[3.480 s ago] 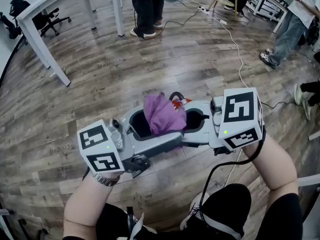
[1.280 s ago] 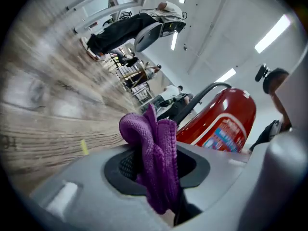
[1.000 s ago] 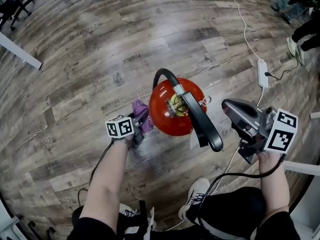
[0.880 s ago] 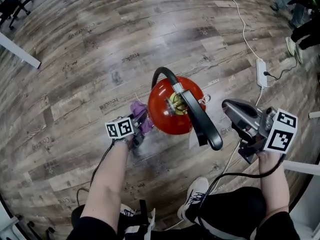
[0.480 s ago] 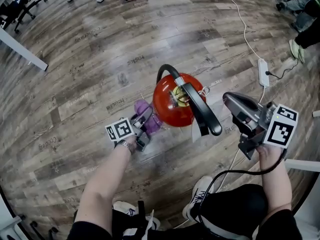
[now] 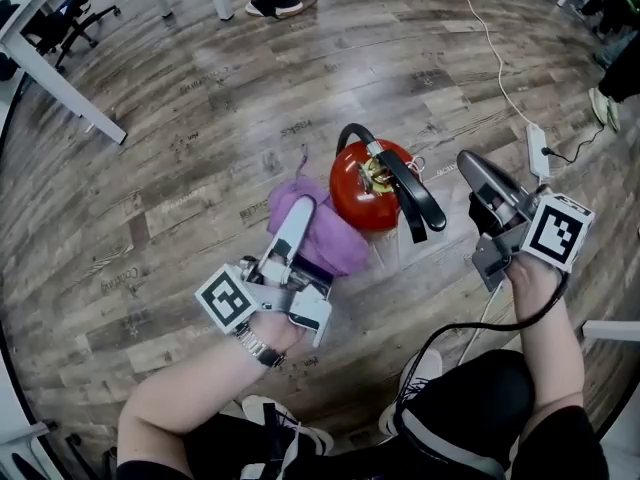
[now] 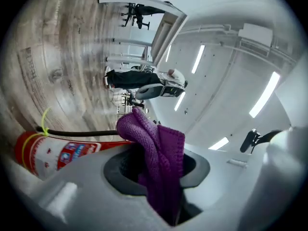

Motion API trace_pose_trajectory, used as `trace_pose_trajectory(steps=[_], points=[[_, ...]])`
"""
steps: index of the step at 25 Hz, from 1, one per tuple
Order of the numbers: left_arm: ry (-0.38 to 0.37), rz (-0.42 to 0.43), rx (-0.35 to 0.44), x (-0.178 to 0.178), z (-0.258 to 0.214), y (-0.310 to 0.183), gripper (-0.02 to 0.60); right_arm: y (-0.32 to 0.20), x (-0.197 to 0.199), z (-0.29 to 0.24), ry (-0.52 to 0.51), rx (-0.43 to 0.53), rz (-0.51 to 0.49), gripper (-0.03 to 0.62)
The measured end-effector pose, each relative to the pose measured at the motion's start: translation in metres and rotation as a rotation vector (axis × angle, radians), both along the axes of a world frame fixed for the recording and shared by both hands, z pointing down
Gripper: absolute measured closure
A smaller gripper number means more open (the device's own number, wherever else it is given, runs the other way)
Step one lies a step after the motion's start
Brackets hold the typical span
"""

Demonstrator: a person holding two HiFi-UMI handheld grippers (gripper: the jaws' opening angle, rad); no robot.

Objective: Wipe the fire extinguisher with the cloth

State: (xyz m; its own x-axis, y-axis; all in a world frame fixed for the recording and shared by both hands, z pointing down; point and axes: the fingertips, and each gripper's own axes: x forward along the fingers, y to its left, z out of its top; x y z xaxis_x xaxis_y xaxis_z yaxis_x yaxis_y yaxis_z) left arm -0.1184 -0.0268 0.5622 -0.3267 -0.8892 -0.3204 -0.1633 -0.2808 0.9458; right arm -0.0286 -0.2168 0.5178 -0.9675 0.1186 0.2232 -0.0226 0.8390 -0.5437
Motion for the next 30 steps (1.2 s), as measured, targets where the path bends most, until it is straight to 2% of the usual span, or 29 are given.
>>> trace_pose_trajectory(steps=[2, 4, 8, 12, 13, 17, 21, 24, 30], points=[[-0.028, -0.026, 0.034, 0.010, -0.032, 0.001, 0.461, -0.005, -0.001, -0.001, -0.007, 0.001, 0.034, 0.589], [-0.043, -0.054, 0.025, 0.018, -0.042, -0.002, 0.460, -0.010, 0.000, -0.002, -0.018, -0.010, 0.060, 0.589], [-0.023, -0.103, -0.043, 0.030, -0.021, -0.011, 0.460, -0.007, 0.000, -0.001, -0.027, -0.046, 0.064, 0.589], [-0.046, -0.150, -0.061, 0.035, -0.012, -0.011, 0.459, -0.006, 0.004, 0.006, -0.005, -0.048, 0.049, 0.589], [-0.032, -0.165, -0.073, 0.036, -0.006, -0.011, 0.457, -0.007, 0.004, 0.006, -0.006, -0.048, 0.048, 0.589], [0.077, -0.220, -0.135, 0.045, 0.039, -0.010, 0.446, -0.017, -0.004, 0.009, -0.037, -0.071, 0.066, 0.589], [0.127, -0.284, -0.209, 0.045, 0.091, -0.006, 0.446, -0.020, -0.010, 0.021, -0.030, -0.118, 0.095, 0.589], [0.118, -0.332, -0.319, 0.040, 0.147, 0.001, 0.446, -0.027, -0.005, 0.031, -0.009, -0.116, 0.107, 0.589], [0.180, -0.419, -0.579, 0.038, 0.276, 0.017, 0.451, -0.040, 0.009, 0.044, 0.019, -0.134, 0.130, 0.589]])
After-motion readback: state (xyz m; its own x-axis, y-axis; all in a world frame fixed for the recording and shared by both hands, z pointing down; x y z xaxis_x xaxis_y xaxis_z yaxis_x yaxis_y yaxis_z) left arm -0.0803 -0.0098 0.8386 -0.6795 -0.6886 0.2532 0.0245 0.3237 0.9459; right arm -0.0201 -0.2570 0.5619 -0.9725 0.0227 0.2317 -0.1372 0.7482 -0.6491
